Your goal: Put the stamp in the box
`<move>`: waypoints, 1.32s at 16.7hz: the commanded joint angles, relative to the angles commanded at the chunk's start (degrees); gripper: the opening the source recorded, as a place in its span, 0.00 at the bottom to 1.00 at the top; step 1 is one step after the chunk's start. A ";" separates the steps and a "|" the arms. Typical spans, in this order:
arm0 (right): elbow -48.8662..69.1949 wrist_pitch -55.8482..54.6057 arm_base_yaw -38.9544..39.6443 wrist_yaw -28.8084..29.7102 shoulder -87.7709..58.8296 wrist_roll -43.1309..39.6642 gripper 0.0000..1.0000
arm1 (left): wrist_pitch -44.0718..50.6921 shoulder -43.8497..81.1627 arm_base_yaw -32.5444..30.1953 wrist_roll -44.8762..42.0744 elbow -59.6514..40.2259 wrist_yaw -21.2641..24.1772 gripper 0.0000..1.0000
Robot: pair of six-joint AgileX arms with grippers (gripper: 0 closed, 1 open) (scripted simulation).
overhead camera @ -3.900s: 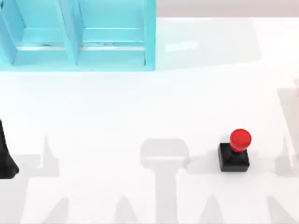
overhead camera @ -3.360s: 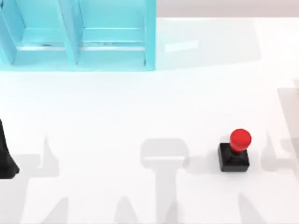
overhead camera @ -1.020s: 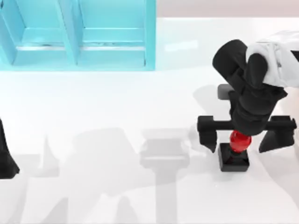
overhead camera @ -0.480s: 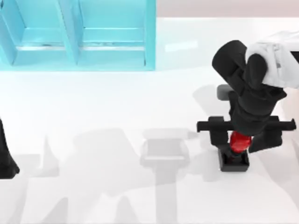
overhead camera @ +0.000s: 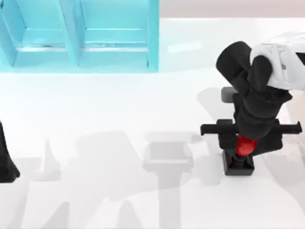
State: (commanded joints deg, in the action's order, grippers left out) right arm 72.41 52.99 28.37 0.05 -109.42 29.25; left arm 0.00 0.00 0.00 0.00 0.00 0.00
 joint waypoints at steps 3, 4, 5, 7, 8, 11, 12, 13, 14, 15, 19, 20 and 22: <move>0.00 0.00 0.00 0.00 0.00 0.00 0.00 | 0.00 0.00 0.00 0.00 0.00 0.00 1.00; 0.00 0.00 0.00 0.00 0.00 0.00 0.00 | 0.00 0.00 0.00 0.00 0.00 0.00 1.00; 0.00 0.00 0.00 0.00 0.00 0.00 0.00 | 0.00 0.00 0.00 0.00 0.00 0.00 1.00; 0.18 0.18 -0.09 0.01 0.10 0.04 0.00 | 0.00 0.00 0.00 0.00 0.00 0.00 1.00; 0.88 0.95 -0.03 0.01 0.26 0.01 0.00 | 0.00 0.00 0.00 0.00 0.00 0.00 1.00; 5.85 6.80 -0.13 0.01 1.29 0.13 0.00 | 0.00 0.00 0.00 0.00 0.00 0.00 1.00; 7.95 9.90 -0.19 0.01 1.74 0.16 0.00 | 0.00 0.00 0.00 0.00 0.00 0.00 1.00; 10.12 13.24 -0.22 0.01 2.24 0.12 0.00 | 0.00 0.00 0.00 0.00 0.00 0.00 1.00; 12.21 16.13 -0.23 0.00 2.80 0.04 0.00 | 0.00 0.00 0.00 0.00 0.00 0.00 1.00; 14.12 18.44 -0.24 0.00 3.39 -0.04 0.00 | 0.00 0.00 0.00 0.00 0.00 0.00 1.00; 17.21 21.85 -0.31 -0.01 4.71 -0.22 0.00 | 0.00 0.00 0.00 0.00 0.00 0.00 1.00; 17.21 21.85 -0.31 -0.01 4.71 -0.22 0.00 | 0.00 0.00 0.00 0.00 0.00 0.00 1.00; 17.12 21.73 -0.29 -0.04 4.45 -0.23 0.00 | 0.00 0.00 0.00 0.00 0.00 0.00 1.00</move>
State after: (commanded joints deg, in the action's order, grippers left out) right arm 89.53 74.72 28.08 0.00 -104.97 29.02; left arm 0.00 0.00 0.00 0.00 0.00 0.00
